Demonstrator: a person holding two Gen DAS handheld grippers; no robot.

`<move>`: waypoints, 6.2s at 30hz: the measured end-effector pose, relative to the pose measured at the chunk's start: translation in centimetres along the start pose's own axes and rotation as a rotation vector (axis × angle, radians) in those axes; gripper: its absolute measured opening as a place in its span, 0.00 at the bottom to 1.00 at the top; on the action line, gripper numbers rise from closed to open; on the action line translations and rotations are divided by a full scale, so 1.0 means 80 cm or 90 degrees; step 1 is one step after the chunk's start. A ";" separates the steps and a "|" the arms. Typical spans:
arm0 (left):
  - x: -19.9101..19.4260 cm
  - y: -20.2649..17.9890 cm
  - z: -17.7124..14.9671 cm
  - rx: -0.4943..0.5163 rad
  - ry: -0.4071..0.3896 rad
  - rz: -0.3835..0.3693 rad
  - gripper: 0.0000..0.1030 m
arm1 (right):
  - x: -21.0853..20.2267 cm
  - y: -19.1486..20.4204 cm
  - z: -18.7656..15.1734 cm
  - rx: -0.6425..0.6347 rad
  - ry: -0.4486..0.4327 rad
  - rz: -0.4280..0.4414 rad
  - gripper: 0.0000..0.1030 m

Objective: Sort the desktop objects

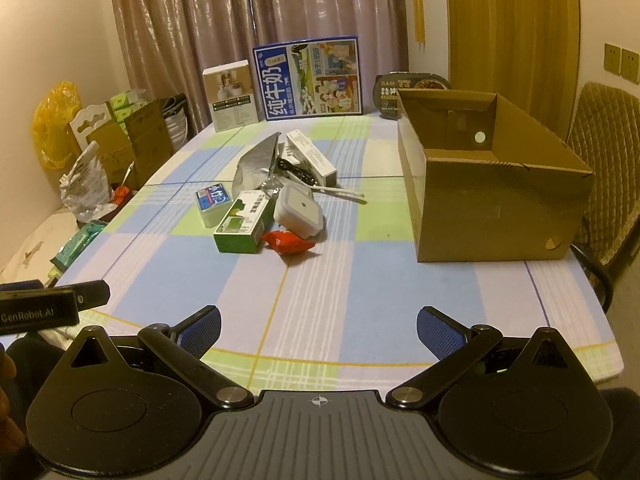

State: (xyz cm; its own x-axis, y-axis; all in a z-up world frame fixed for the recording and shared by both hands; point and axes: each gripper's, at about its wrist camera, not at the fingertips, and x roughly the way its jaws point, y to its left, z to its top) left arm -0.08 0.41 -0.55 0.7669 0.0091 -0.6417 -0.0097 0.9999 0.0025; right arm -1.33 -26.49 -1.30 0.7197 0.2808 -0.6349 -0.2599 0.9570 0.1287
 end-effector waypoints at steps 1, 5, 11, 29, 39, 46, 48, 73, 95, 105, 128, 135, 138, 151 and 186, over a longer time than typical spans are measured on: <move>0.001 0.000 0.001 -0.006 0.005 0.001 0.99 | 0.000 0.000 0.000 0.000 0.000 0.000 0.98; 0.006 0.004 0.001 -0.024 0.033 -0.018 0.99 | 0.001 -0.001 0.000 0.002 0.002 0.001 0.98; 0.011 0.007 0.000 -0.013 0.060 -0.031 0.99 | 0.009 -0.004 -0.002 0.001 0.010 0.005 0.98; 0.046 0.015 0.022 0.024 0.065 -0.023 0.99 | 0.048 0.002 0.023 -0.040 -0.002 0.047 0.98; 0.081 0.019 0.045 0.052 0.063 -0.039 0.99 | 0.096 0.001 0.039 -0.048 0.016 0.057 0.98; 0.116 0.008 0.062 0.073 0.064 -0.058 0.99 | 0.132 -0.003 0.056 -0.047 0.030 0.063 0.98; 0.126 0.003 0.067 0.082 0.063 -0.061 0.99 | 0.144 -0.005 0.060 -0.042 0.031 0.063 0.98; 0.256 -0.041 0.092 0.111 0.083 -0.146 0.86 | 0.286 -0.042 0.103 0.088 0.068 0.122 0.75; 0.280 -0.070 0.096 0.115 0.083 -0.160 0.53 | 0.263 -0.053 0.089 0.043 0.043 0.076 0.60; 0.223 -0.067 0.069 0.129 0.122 -0.136 0.49 | 0.208 -0.040 0.063 -0.047 0.070 0.043 0.60; 0.176 -0.067 0.029 0.151 0.126 -0.136 0.57 | 0.170 -0.036 0.011 -0.104 0.097 0.036 0.76; 0.190 -0.074 0.029 0.168 0.128 -0.133 0.57 | 0.171 -0.036 0.007 -0.132 0.097 0.038 0.75; 0.192 -0.076 0.029 0.173 0.130 -0.134 0.52 | 0.172 -0.037 0.006 -0.130 0.098 0.042 0.73; 0.174 -0.071 0.026 0.154 0.129 -0.127 0.49 | 0.153 -0.043 0.016 -0.112 0.072 0.032 0.61; 0.118 -0.287 0.188 0.210 -0.022 -0.275 0.49 | 0.065 -0.210 0.189 -0.064 -0.115 -0.118 0.61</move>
State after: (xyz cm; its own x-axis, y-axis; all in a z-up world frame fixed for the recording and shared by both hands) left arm 17.00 -22.42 4.88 0.6774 -0.4080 -0.6121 0.5079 0.8613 -0.0119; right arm 16.51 -40.03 4.80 0.8615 0.1183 -0.4938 -0.1693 0.9837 -0.0598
